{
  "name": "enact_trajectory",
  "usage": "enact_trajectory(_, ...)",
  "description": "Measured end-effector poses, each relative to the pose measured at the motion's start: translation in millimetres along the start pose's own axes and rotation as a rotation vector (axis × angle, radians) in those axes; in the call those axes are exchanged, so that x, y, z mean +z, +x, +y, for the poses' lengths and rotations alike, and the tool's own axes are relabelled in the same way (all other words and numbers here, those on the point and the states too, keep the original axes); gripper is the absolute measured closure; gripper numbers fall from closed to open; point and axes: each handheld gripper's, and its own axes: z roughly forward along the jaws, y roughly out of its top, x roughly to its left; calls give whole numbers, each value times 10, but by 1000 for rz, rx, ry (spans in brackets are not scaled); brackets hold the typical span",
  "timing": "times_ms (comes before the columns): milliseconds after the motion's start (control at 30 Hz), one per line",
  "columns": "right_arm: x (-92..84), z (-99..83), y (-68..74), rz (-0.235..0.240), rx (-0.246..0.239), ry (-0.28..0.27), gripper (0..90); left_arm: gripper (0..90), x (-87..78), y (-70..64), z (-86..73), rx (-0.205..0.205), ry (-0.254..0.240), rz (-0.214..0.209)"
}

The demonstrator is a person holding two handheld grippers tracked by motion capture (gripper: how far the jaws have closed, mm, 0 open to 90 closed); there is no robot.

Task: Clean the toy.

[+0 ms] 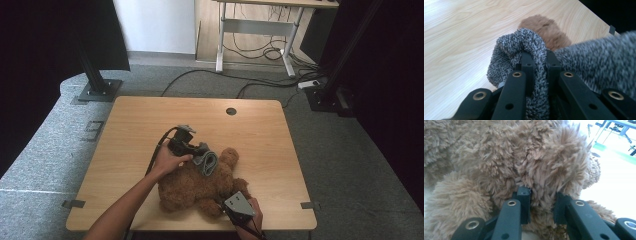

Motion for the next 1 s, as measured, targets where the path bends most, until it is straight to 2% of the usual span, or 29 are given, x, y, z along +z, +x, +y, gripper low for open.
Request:
enact_trajectory(267, 9, 2, 5, -8, 1, -1, 723, 807, -383, 113, -451, -53, -69, -23)
enact_trajectory(467, 8, -1, 6, -12, 4, 1, 723, 807, -686, 149, -748, -66, -108, 11)
enact_trajectory(567, 11, -1, 9, -14, 2, 0, 723, 806, -774, 155, -836, -77, -120, 4)
enact_trajectory(633, 11, -1, 12, -14, 1, 0, 723, 806, -792, 151, -816, -81, -133, -5)
enact_trajectory(767, 9, 0, 5, -7, 12, -2, 722, 805, -763, 101, -619, -70, -160, -31)
enact_trajectory(900, 2, -8, -7, 5, 22, -11, 721, 804, -666, 36, -421, -58, -162, -68)
enact_trajectory(1000, -6, -12, -17, 14, 29, -12, 720, 804, -588, -10, -331, -47, -156, -75)
